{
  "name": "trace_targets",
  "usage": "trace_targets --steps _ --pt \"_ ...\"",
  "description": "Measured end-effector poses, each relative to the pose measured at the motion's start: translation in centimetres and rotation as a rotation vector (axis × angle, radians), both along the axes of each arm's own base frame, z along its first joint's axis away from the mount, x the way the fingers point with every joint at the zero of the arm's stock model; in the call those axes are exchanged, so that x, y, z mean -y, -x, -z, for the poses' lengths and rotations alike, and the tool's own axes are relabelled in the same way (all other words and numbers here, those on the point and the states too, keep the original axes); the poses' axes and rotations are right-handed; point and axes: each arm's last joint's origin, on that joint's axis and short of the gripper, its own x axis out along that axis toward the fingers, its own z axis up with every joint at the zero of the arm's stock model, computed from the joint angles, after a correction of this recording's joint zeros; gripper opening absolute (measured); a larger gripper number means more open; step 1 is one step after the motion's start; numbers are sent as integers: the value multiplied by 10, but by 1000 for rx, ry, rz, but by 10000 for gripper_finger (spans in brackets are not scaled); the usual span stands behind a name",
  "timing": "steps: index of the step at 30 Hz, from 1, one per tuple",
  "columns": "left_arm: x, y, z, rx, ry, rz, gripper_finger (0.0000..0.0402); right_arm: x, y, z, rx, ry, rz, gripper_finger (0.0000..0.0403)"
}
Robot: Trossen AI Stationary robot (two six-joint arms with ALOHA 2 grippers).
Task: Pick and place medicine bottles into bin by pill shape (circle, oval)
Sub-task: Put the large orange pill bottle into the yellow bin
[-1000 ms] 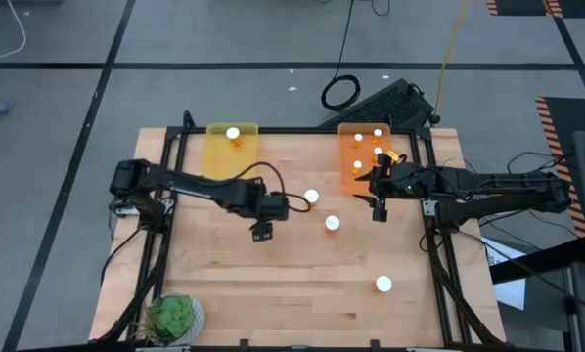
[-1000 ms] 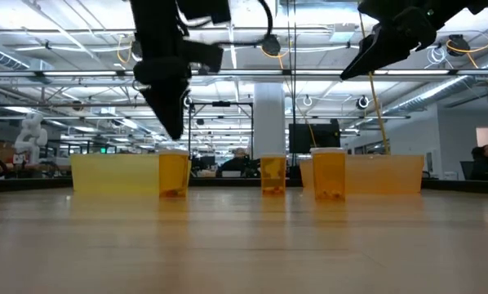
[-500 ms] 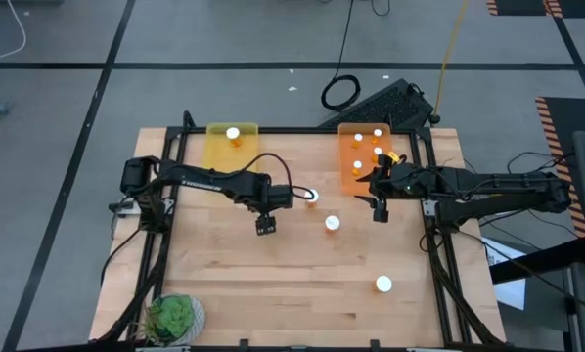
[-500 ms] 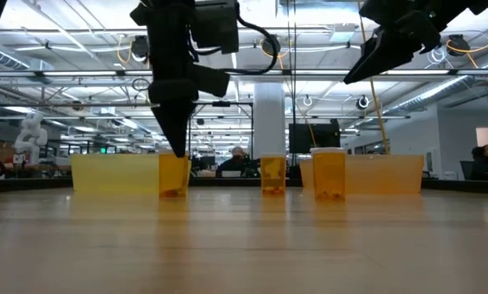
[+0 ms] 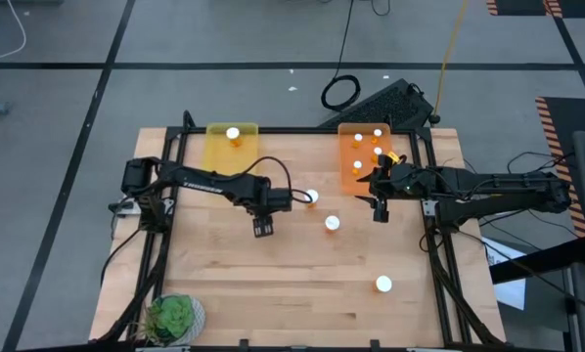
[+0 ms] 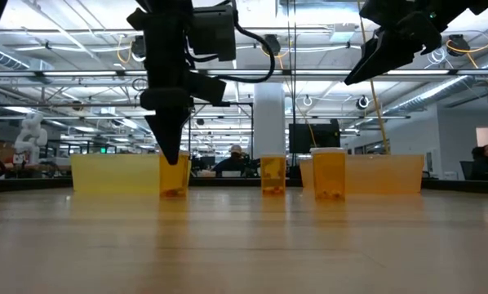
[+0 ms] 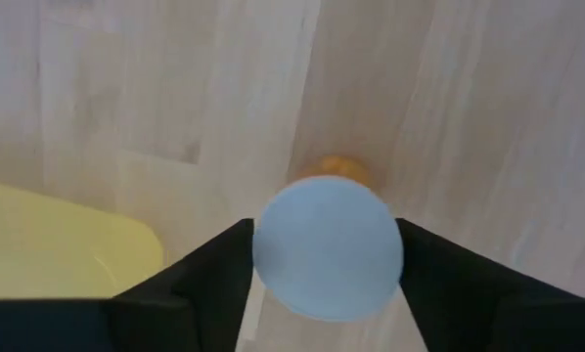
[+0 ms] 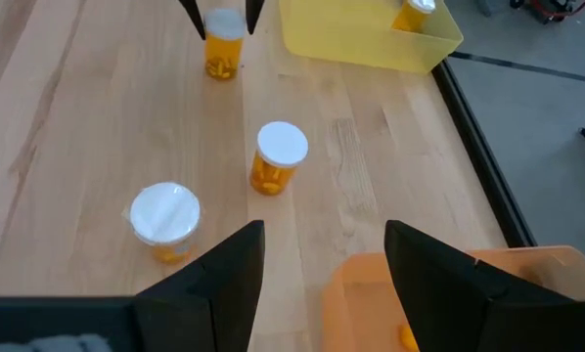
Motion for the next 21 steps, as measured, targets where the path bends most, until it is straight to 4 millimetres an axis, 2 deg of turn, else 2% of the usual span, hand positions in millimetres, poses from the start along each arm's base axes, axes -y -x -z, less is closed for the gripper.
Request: trace_targets --steps 5,9,15,21 --pt "0 0 -1 3 3 2 210 0 0 0 0 0 0 208" --pt "0 2 -10 25 3 7 207 0 0 0 0 0 0 208" --pt "-4 9 -41 106 -5 30 224 0 0 0 -1 0 0 208" --pt "-26 32 -77 188 -21 -23 214 0 0 0 0 0 0 208"
